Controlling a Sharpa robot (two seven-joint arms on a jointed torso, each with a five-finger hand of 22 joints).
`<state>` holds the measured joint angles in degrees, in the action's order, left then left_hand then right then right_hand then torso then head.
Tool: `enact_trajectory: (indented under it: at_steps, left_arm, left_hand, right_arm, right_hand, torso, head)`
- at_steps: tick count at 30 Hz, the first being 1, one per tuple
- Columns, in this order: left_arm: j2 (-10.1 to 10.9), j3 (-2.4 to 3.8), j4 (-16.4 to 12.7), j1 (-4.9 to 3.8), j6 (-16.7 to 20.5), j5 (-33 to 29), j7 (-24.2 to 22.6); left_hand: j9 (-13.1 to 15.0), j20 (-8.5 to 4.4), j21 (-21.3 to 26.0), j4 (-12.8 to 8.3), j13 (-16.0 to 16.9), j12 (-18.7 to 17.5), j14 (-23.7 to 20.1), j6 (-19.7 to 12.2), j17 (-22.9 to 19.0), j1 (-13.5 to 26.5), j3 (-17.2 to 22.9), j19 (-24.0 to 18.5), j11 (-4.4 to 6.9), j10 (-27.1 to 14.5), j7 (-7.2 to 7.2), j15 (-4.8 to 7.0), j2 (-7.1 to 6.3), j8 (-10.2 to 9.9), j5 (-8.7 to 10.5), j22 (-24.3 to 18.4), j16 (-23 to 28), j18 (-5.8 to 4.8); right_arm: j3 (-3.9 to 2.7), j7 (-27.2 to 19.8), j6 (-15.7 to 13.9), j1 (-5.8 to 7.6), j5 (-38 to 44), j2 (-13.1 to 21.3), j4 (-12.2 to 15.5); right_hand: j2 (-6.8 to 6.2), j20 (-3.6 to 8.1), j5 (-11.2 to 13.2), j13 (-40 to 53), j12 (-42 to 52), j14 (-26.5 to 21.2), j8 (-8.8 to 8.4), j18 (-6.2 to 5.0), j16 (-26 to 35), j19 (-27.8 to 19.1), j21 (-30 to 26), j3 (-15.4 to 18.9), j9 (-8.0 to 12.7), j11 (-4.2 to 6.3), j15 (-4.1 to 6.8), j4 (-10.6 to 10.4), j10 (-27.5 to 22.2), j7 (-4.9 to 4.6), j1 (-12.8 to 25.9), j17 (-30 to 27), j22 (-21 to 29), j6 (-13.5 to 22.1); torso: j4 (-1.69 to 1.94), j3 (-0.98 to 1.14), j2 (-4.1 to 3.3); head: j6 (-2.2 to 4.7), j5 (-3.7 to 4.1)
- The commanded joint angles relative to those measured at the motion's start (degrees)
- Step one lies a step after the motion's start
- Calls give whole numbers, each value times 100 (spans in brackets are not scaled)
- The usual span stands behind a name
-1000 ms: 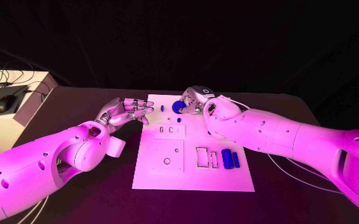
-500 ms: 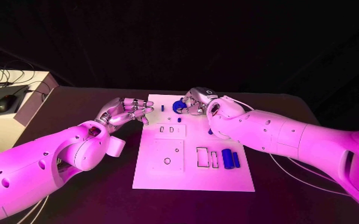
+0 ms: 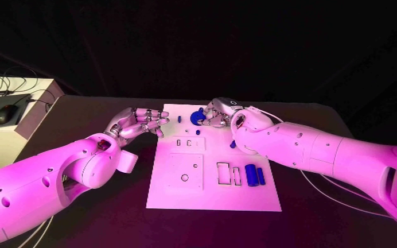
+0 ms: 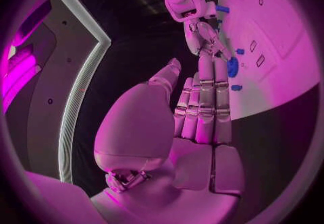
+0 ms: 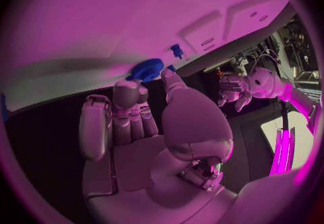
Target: Assemble the parts on the task board
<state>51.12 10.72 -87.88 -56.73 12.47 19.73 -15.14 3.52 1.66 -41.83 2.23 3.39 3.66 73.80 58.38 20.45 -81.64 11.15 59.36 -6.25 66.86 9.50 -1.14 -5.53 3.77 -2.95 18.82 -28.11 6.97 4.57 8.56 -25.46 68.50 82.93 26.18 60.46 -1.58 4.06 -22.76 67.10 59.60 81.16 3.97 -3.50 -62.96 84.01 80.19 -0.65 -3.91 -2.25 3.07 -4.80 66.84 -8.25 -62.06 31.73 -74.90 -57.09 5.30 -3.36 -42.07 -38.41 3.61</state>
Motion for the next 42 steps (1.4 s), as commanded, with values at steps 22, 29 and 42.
enact_trajectory:
  at_steps: [22, 29, 42]
  left_arm:
    - [14, 4, -14, -2, -60, 16, -42]
    - [38, 4, -35, -1, -35, 16, -94]
    - [31, 3, -25, 1, -36, 16, -115]
  left_hand:
    - [7, -9, 17, 45, -4, -31, -22, -28, -8, -39, 23, 8, 1, -34, 25, -15, 5, -18, 15, -31, 29, 44]
    - [8, -9, 16, 42, -3, -30, -27, -12, -9, -36, 16, 4, 4, -20, 24, -15, -4, -15, 14, -34, 30, 42]
    - [8, -11, 13, 29, -4, -32, -31, 2, -8, -43, 6, 0, 8, -3, 21, -13, -9, -17, 14, -37, 29, 39]
  right_arm:
    - [-38, -555, -836, -26, -439, 786, 753]
    - [-140, -1356, -343, 38, -2069, 1459, 1075]
    - [-168, -2145, 341, 139, -2411, 2100, 444]
  right_hand:
    - [65, -8, -2, 36, 40, 15, -17, 15, -2, 518, 5, -69, -3, 42, -4, 349, 35, -6, -368, -22, -964, -83]
    - [74, -13, 795, 40, 42, 4, -22, 37, -14, 520, 51, -153, 3, 19, -18, 904, 14, -51, -1080, 19, -992, -62]
    - [-207, -19, 807, 30, 49, -5, -23, 54, -12, 522, 79, -49, 4, 15, -26, 1226, 19, -57, -1496, 77, -1017, -54]
  torso:
    - [-17, -2, 3]
    - [-82, 29, -1]
    - [-135, 93, 6]
  head:
    - [49, 13]
    - [98, 3]
    - [138, 19]
